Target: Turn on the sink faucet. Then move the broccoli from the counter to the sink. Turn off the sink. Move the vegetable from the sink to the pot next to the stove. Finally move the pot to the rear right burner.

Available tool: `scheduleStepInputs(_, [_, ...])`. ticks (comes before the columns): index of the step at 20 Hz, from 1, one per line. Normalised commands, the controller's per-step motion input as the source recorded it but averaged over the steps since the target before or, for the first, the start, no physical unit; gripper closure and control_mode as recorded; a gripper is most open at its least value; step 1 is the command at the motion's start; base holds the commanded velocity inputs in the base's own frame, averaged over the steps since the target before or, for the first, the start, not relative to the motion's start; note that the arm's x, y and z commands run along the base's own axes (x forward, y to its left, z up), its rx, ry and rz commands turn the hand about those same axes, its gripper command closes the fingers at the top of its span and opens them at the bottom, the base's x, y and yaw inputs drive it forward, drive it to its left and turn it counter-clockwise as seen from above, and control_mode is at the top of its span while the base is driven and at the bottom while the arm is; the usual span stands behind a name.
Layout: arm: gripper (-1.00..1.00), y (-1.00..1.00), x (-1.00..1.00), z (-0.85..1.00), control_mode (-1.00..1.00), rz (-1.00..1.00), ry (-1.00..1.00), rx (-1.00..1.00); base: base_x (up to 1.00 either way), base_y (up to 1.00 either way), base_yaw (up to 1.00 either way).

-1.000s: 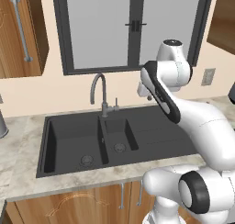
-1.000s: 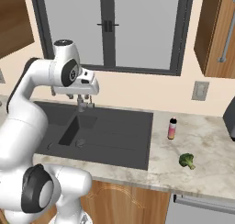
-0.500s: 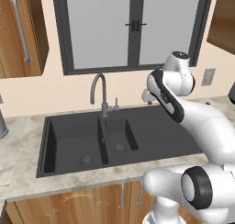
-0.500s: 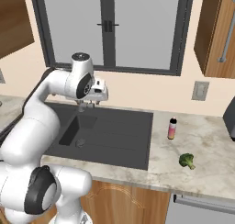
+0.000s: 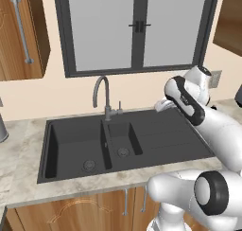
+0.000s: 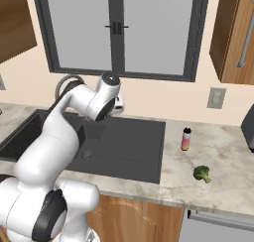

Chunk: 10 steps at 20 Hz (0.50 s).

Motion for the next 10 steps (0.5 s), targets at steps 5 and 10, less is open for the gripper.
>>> scheduleStepInputs(5, [-1.00,0.17,0.08,-0.17,-1.00,0.32,-0.08,0.05,0.00,0.00,0.00])
scheduleStepInputs(10, [-1.00,0.36,0.33,-0.17,-1.00,0.17,-0.16,0.09,0.00,0.00,0.00])
